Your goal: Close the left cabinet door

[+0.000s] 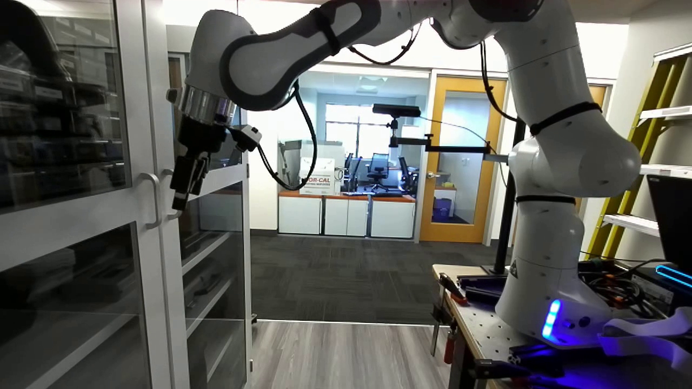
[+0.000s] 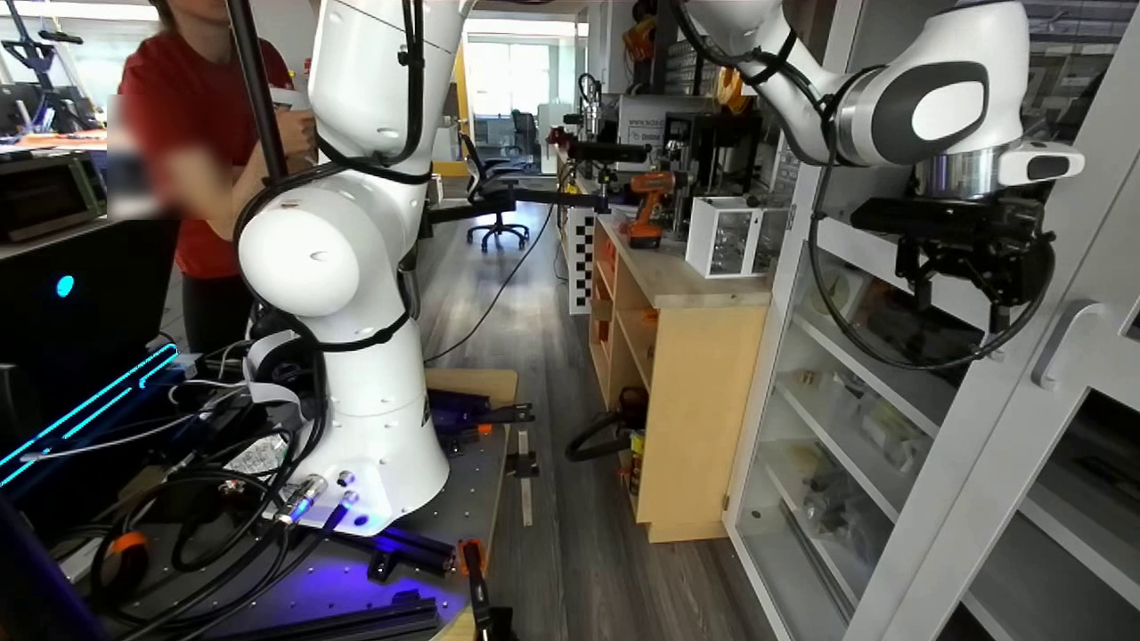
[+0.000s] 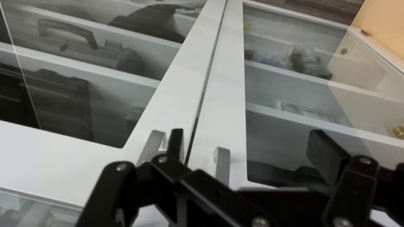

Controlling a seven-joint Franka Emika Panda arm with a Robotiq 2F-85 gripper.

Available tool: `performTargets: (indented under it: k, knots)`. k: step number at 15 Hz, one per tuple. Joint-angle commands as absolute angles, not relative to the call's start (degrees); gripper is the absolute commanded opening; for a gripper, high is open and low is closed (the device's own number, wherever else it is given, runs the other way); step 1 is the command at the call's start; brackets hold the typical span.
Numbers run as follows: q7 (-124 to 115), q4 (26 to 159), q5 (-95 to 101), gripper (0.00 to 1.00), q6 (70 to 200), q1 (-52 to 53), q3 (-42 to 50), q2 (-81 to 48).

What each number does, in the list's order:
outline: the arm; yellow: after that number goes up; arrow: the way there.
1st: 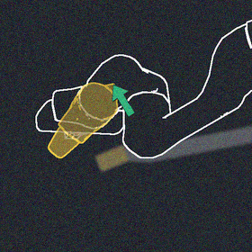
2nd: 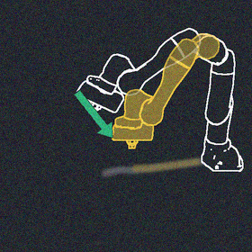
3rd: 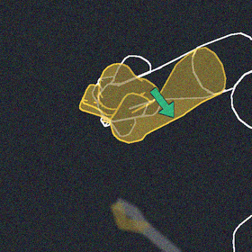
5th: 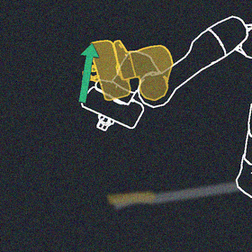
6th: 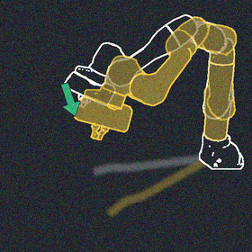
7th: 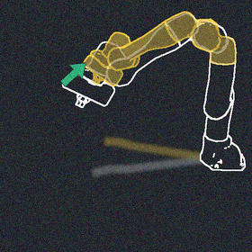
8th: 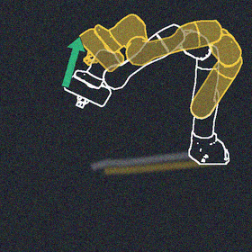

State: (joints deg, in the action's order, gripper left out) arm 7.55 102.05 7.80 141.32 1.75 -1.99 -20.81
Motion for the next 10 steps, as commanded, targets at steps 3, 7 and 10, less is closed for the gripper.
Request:
performTargets:
  k: [3, 7, 10]
  knots:
    - [3.2, 105.1, 2.9, 1.00, 124.2, 1.8, -2.2, -11.8]
    - [-2.3, 106.7, 1.3, 1.00, 115.7, 1.6, -1.4, -5.7]
    - [-0.9, 104.0, 2.2, 1.00, 116.4, 1.7, -1.7, -8.1]
